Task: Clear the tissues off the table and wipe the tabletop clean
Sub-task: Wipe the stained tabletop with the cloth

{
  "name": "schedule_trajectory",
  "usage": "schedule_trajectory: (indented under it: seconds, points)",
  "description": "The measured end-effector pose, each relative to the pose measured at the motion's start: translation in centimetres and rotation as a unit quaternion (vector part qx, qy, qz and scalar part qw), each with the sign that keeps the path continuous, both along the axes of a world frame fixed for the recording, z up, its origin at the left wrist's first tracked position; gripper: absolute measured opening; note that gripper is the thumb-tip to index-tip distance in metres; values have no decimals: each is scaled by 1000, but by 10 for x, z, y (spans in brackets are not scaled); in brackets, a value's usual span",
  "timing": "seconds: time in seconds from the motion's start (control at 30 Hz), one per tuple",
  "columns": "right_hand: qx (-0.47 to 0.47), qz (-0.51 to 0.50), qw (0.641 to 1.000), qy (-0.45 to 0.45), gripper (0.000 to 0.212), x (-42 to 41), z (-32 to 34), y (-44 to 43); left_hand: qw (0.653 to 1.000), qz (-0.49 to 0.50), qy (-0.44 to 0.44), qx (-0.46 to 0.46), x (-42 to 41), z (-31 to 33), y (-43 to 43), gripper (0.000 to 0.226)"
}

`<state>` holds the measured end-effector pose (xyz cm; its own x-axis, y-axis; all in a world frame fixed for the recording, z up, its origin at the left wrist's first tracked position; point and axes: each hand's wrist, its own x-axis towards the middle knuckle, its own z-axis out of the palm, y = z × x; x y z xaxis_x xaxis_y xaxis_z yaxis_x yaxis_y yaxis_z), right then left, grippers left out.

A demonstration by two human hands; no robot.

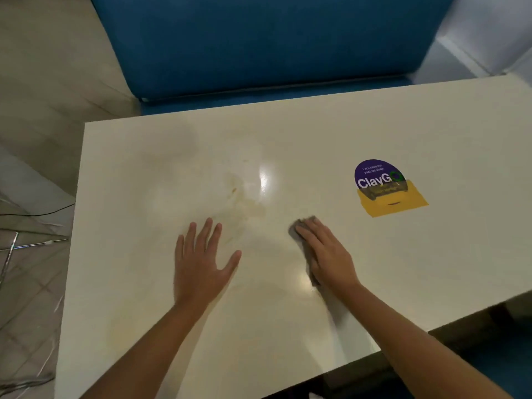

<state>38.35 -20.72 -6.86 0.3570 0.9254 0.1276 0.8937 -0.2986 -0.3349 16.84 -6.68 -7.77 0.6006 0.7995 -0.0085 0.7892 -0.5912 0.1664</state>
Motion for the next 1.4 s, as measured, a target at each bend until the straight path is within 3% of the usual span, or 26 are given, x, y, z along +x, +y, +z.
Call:
schedule_trajectory:
  seconds: [0.2, 0.4, 0.5, 0.63, 0.8, 0.9, 1.1, 1.27, 1.33, 1.4]
  points:
    - [37, -175, 984, -2, 49, -43, -8, -23, 1000, 4, -9, -1, -1, -6, 0, 80]
    - [30, -108, 994, 0, 43, -106, -7, -17, 999, -9, -34, 8, -2, -8, 0, 73]
    - [55, -100, 993, 39, 43, -98, 5, -26, 999, -14, -41, 4, -4, -9, 0, 73]
    - [88, -172, 980, 45, 54, -64, 22, -57, 996, -54, -70, -26, -12, -7, 5, 75]
    - [13, -262, 964, 34, 47, -31, 15, -107, 992, -92, -83, 7, -44, -6, 1, 68]
    - [29, -240, 970, -32, 39, -40, 0, -110, 993, -103, -59, 23, -54, -7, -3, 69]
    - [15, -196, 977, -77, 42, -86, -5, -71, 992, -108, -51, 44, -55, -9, -5, 68]
    - [-10, -210, 977, 24, 45, -142, -17, -46, 991, -108, -56, 47, -55, -11, -5, 66]
    - [-1, -164, 986, 42, 43, -155, -10, -42, 992, -106, -58, 45, -55, -11, -6, 66]
    - [13, -61, 998, -6, 45, -154, -3, -47, 992, -106, -59, 46, -56, -11, -5, 66]
